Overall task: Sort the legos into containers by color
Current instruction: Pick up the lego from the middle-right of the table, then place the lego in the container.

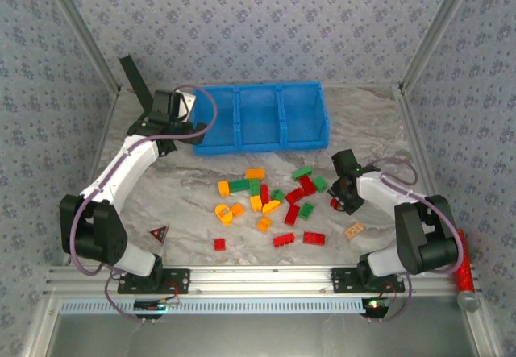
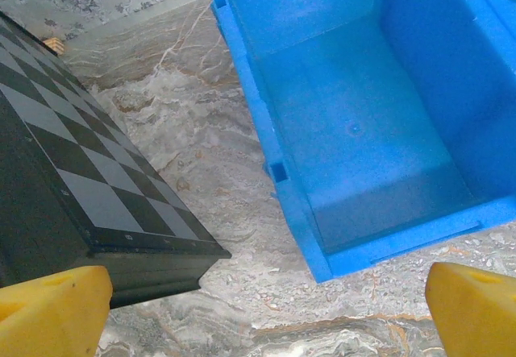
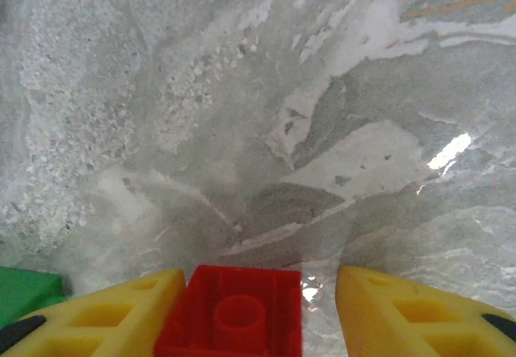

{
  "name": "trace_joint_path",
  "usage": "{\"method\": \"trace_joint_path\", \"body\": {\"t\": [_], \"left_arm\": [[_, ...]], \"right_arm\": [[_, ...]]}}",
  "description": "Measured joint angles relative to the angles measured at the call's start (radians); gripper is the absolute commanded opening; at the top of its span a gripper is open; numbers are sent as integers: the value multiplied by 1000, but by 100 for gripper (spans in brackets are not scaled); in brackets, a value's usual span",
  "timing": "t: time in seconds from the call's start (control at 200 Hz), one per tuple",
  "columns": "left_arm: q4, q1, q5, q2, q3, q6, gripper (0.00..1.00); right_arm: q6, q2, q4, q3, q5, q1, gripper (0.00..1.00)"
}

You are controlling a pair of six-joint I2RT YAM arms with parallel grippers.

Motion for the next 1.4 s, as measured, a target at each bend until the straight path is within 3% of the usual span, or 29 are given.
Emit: {"method": "trace_joint_path", "body": {"t": [0.125,0.34,0.59,0.76,0.91,1.029,1.399], "left_arm": [[3,0,-7,-12,-18,5,100],[7,0,-18,-65,-43,21,100],[10,0,-17,-132,-62,13,100],[-24,0,24,-163,-82,-92,100],[-85,-1,67,-180,-130,-219,100],[-126,-23,102,-183,-198,-328,99],[-137,-203,145,-164,-349,-592,97]], "right_arm": [[-6,5,-21,5,21,11,36],[-94,-28,-43,48,42,49,30],[-435,-22,-73,439,75,3,29],[-690,154,-36,740,73,14,29],[-823,336,-16,916,53,44,29],[-887,472,-7,1027,39,62,29],[-978,785,-20,1249,11,102,33]]}}
